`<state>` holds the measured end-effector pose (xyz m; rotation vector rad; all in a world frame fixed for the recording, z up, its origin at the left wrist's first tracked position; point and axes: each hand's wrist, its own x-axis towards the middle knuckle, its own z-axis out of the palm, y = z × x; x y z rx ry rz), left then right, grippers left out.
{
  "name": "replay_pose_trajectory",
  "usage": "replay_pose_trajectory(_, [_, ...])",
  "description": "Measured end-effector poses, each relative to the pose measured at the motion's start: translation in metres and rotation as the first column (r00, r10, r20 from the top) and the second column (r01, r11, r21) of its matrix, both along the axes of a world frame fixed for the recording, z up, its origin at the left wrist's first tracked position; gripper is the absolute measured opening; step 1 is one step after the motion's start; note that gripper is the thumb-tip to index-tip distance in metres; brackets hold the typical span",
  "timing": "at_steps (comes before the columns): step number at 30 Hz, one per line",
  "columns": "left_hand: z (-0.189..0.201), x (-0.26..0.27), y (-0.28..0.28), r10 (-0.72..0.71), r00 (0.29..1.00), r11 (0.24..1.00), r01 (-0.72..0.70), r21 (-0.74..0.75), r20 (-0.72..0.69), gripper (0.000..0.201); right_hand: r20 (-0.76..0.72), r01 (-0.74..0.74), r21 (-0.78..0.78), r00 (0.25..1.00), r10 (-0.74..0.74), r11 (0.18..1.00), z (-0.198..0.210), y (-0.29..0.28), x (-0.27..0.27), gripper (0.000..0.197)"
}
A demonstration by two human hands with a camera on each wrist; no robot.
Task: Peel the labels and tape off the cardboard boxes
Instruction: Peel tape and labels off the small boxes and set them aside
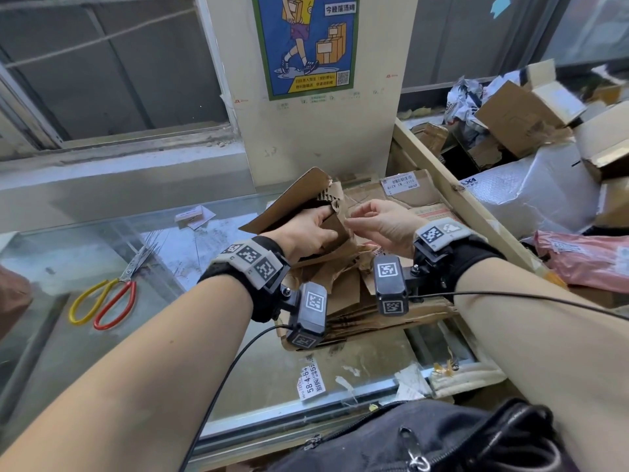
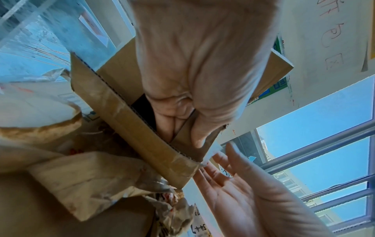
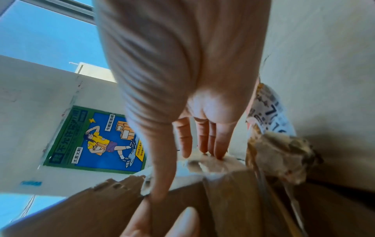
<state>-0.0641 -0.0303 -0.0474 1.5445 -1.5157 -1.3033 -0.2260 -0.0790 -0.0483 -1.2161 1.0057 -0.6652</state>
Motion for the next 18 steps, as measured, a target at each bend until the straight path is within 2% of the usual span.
replay_pose_trajectory(2, [0.004,0.002,0.001,-0.021,1.000,1.000,0.021,-0.011,0.014,0.043,-0.219,-0.093,-0.094,0.973,0.070,0.991,0.007,-0.002,-0.001,0.040])
replay_pose_trajectory(4, [0.009,0.001,0.001,-0.047,0.999,0.999,0.047,-0.027,0.015,0.039,-0.504,-0.210,-0.240,0.861,0.063,0.948,0.017,-0.003,0.002,0.042])
replay_pose_trajectory(6, [0.014,-0.001,0.001,-0.074,0.997,0.996,0.075,-0.044,0.023,0.032,-0.646,-0.279,-0.336,0.763,-0.004,0.899,0.025,-0.003,0.005,0.038])
replay_pose_trajectory(8, [0.019,0.000,0.002,-0.096,0.995,0.994,0.097,-0.040,0.024,0.025,-0.650,-0.303,-0.378,0.760,-0.017,0.875,0.032,-0.004,0.004,0.034])
replay_pose_trajectory(11, [0.025,0.003,0.003,-0.110,0.994,0.994,0.110,0.005,0.001,0.030,-0.595,-0.337,-0.367,0.802,0.060,0.867,0.039,-0.004,0.000,0.025])
replay_pose_trajectory(16, [0.037,0.008,0.003,-0.105,0.985,0.988,0.119,0.097,-0.140,0.034,-0.400,-0.311,-0.299,0.899,0.178,0.902,0.039,-0.011,-0.003,0.008])
replay_pose_trajectory(18, [0.041,0.012,0.003,-0.109,0.973,0.980,0.139,0.141,-0.204,0.037,-0.323,-0.291,-0.248,0.924,0.204,0.924,0.039,-0.012,-0.007,0.010])
